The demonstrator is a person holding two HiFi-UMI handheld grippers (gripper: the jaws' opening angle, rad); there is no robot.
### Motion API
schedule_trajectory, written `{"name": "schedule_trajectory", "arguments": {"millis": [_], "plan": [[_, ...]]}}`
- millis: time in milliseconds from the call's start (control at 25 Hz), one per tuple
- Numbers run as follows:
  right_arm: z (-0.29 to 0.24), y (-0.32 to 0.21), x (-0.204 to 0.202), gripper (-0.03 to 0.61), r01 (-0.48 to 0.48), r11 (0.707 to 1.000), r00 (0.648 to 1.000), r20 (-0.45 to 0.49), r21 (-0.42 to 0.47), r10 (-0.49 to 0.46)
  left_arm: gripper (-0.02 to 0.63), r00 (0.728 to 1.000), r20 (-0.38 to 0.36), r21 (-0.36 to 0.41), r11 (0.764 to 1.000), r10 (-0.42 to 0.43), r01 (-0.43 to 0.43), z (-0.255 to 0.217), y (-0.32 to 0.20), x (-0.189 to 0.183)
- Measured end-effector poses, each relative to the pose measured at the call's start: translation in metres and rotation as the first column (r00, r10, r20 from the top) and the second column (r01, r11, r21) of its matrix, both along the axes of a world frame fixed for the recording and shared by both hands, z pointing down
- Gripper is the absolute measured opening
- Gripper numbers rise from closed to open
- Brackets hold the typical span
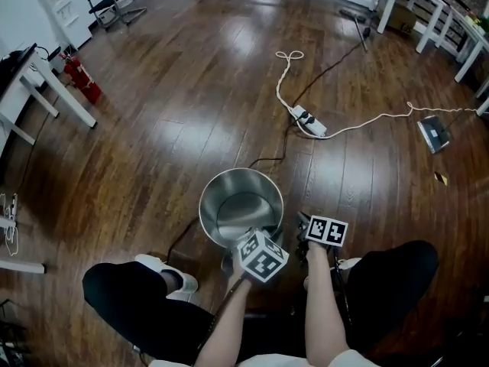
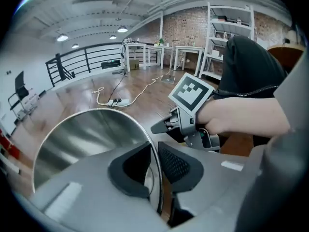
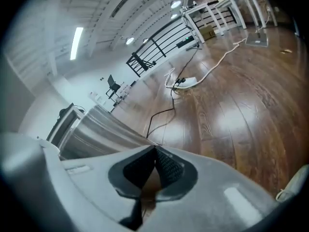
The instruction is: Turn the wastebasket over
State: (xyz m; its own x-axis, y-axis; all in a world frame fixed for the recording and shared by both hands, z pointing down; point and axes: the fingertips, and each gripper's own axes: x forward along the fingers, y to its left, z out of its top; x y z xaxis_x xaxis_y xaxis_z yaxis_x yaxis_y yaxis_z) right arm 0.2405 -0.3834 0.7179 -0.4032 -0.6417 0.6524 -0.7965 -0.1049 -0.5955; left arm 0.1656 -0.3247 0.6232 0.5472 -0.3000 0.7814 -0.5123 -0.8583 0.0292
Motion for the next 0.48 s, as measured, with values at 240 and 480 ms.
{"name": "schedule_trajectory", "arguments": {"millis": [240, 480], "plan": [[-0.033, -0.01, -0.019, -0.009, 0.1, 0.992, 0.994, -0.054, 0.082, -0.096, 0.069, 1.0, 0.015, 0.027, 1.0, 0.001, -0.002, 0.0, 0.001, 0.001], [-0.104, -0.009, -0.034, -0.009, 0.174, 0.938, 0.984, -0.101, 0.301, -0.15, 0.087, 0.999, -0.022, 0.138, 0.99, 0.028, -0.025, -0.014, 0.008, -0.006]]}}
